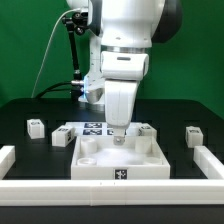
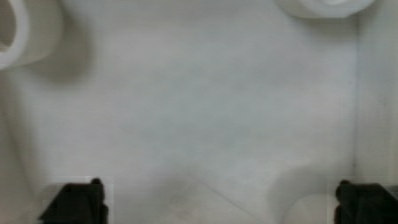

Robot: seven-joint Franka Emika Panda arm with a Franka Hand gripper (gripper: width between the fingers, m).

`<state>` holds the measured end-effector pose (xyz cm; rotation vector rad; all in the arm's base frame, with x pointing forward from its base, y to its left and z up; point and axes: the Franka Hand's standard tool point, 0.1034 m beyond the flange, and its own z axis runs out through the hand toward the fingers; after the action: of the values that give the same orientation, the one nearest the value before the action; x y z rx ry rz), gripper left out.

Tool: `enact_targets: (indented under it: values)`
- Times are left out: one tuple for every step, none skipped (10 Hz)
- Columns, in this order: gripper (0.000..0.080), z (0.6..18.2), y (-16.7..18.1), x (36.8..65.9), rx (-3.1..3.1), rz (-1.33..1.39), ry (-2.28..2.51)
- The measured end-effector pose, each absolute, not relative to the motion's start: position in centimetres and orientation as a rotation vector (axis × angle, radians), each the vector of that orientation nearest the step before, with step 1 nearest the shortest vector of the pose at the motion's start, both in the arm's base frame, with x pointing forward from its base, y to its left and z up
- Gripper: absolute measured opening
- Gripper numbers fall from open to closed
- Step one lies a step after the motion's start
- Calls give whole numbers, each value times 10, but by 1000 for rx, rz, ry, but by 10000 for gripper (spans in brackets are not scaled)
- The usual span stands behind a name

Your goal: Assemble one leg

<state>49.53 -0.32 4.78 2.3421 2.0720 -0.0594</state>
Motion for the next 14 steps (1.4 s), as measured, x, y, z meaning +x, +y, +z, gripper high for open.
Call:
enact_targets:
  values:
    - [650, 45, -4, 476, 2330, -74, 2104]
    - [650, 41, -3, 461, 2317, -87, 2135]
    - [650, 34, -1, 449, 2312, -76, 2146]
    - [650, 26, -2, 438, 2318, -93, 2160]
    - [650, 20, -4, 436, 2326, -93, 2159]
    - [650, 17, -4, 437, 2327, -98, 2162]
    - [650, 17, -5, 444, 2324, -89, 2158]
    - [650, 20, -5, 448, 2321, -79, 2153]
    - [650, 21, -5, 449, 2328, -76, 2142]
    - [528, 20, -5, 448, 2329, -78, 2143]
    - [380, 20, -5, 448, 2329, -78, 2143]
    - [380, 20, -5, 448, 2329, -78, 2143]
    - [203, 20, -5, 448, 2329, -79, 2143]
    - [203, 20, -5, 448, 2329, -79, 2143]
